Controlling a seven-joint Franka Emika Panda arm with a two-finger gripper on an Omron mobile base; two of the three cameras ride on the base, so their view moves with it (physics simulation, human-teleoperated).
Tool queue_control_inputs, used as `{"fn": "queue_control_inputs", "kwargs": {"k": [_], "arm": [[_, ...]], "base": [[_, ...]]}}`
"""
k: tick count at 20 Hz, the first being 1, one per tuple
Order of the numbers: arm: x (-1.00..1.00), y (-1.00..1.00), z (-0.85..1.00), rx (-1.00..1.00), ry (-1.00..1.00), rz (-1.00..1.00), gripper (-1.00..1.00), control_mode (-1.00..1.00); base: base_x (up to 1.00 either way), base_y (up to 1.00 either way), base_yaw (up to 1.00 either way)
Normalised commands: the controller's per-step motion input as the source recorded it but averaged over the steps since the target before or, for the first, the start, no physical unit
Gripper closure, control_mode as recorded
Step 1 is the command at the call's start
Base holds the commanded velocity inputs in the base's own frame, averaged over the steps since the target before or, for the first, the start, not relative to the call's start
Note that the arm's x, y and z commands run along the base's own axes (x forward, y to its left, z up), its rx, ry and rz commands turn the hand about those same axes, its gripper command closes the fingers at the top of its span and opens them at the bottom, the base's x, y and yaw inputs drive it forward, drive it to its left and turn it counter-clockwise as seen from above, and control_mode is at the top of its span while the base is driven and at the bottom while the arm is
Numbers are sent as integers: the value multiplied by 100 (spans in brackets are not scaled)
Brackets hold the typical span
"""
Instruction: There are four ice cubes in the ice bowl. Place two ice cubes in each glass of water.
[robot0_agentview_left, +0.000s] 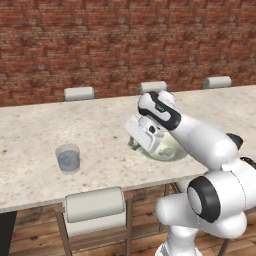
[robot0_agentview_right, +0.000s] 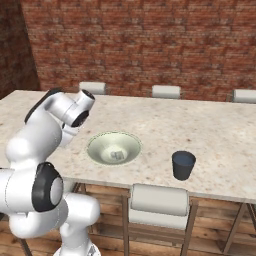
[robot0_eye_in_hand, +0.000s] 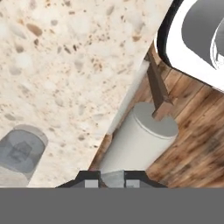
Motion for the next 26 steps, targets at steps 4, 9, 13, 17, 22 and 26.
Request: {"fn": "queue_control_inputs", "kwargs": {"k": [4,9,13,17,22,26], "arm": [[33,64,22,7,0,0,100,-100],[58,80,8,1,3,0,100,-100],[53,74,0,0,4,0,100,-100],[52,61,0,0,2,0,100,-100],[54,30,0,0,0,0,100,-100],[54,33,-15,-4,0,0,100,-100]], "base": [[0,0,0],[0,0,0],[0,0,0],[0,0,0],[0,0,0],[0,0,0]]}}
